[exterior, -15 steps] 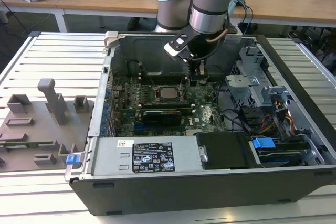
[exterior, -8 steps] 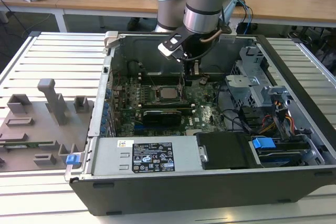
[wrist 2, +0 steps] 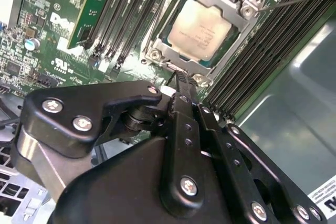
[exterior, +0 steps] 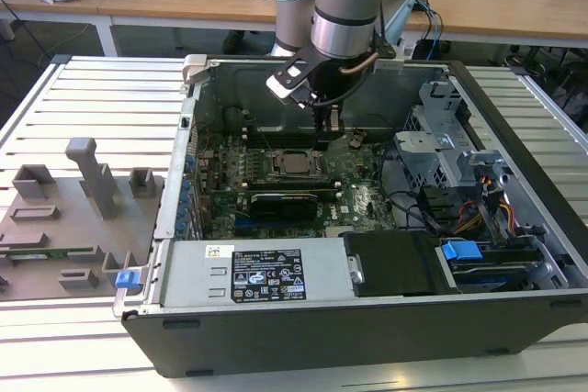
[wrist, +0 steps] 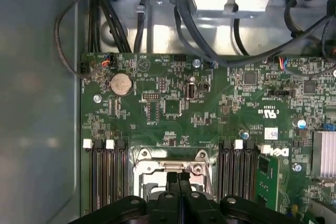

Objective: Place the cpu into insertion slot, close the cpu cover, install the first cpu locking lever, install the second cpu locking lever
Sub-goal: 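Close the cpu cover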

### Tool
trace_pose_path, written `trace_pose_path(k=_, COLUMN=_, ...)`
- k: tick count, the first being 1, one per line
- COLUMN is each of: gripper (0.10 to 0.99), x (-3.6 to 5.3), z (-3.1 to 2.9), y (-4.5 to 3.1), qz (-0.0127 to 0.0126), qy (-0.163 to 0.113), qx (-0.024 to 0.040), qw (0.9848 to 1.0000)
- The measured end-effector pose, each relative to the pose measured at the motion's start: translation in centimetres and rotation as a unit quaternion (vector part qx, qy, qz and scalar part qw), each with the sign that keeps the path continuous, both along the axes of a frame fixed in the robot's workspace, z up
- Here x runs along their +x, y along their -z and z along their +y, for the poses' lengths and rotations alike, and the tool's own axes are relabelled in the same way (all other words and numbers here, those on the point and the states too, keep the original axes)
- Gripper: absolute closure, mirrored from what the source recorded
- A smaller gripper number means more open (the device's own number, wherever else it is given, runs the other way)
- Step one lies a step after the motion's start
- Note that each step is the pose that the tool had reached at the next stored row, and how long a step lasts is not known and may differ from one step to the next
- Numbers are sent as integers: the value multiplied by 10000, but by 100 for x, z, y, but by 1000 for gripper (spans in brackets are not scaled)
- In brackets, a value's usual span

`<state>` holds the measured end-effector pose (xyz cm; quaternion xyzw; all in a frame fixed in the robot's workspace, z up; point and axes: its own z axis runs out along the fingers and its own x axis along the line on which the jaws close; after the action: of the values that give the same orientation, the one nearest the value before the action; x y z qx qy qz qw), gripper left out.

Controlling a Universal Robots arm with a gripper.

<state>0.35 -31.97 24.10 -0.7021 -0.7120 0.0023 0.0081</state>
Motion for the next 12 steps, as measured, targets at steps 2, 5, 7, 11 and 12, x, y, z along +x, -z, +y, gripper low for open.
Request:
trace_pose_path(k=2, gripper=980, x=-26, z=0, y=1, qz=0, qy=0, qx=-1, qw=10000)
trace_pose_path(k=5, gripper=980, x=-67, z=0, y=2, qz=0, qy=-1, qx=0, qw=10000)
trace_pose_path(k=7, gripper=980, x=-95, z=0, y=3, qz=0, qy=0, qx=0, qw=10000)
trace_pose_path(k=11, gripper=980, x=-186, z=0, y=11, qz=0, qy=0, qx=0, qw=10000)
trace_pose_path(k=12, gripper=980, x=-199, z=0, y=12, qz=0, qy=0, qx=0, qw=10000)
